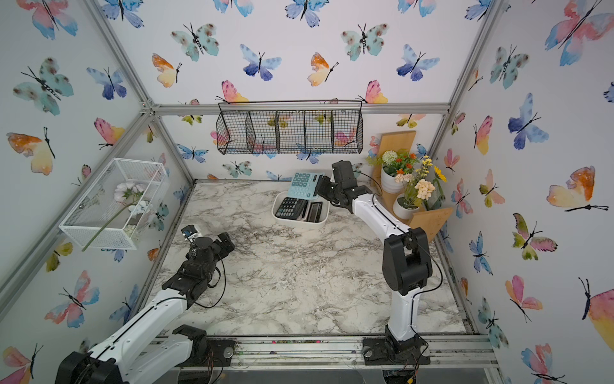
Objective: Put the calculator in the storage box
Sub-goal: Place the calculator in the storage box.
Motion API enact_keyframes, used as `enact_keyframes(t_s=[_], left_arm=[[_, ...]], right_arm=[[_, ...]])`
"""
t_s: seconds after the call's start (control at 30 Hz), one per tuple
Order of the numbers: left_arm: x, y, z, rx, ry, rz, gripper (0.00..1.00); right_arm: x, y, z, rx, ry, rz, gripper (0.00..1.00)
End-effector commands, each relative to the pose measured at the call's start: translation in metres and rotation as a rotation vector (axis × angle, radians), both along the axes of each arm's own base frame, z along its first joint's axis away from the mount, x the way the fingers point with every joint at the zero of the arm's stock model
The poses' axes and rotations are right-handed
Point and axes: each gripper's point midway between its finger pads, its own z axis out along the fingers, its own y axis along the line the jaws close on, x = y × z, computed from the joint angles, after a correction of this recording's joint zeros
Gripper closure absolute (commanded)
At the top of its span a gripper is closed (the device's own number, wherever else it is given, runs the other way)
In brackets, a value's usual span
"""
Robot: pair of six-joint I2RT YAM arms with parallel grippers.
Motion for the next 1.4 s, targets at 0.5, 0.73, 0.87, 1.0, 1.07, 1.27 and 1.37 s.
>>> enact_keyframes(t_s=[0.5, 0.73, 0.87, 1.0, 1.07, 1.27, 1.37], left_arm=[[-0.003, 0.004, 0.005, 0.017, -0.019, 0.018, 0.01], [-0.003, 0.004, 0.005, 0.017, -0.02, 0.018, 0.01], [-0.003, 0.004, 0.005, 0.014, -0.022, 0.018, 0.01], [0.0, -0.002, 0.005, 0.008, -0.031, -0.014, 0.01], [0.003, -0.011, 0.009, -0.014, -0.056, -0.06, 0.01], [0.012, -0.047, 0.025, -0.064, -0.133, -0.259, 0.01], [0.014, -0.064, 0.034, -0.076, -0.163, -0.354, 0.01]], right_arm=[[0.003, 0.036, -0.03, -0.221, 0.119, -0.049, 0.96], [0.005, 0.043, -0.042, -0.26, 0.142, -0.039, 0.98], [0.006, 0.051, -0.048, -0.275, 0.157, -0.025, 0.98], [0.006, 0.054, -0.055, -0.277, 0.169, -0.025, 0.97], [0.005, 0.054, -0.057, -0.277, 0.175, -0.025, 0.97], [0.005, 0.055, -0.063, -0.274, 0.187, -0.02, 0.96], [0.005, 0.058, -0.068, -0.269, 0.198, -0.013, 0.95]])
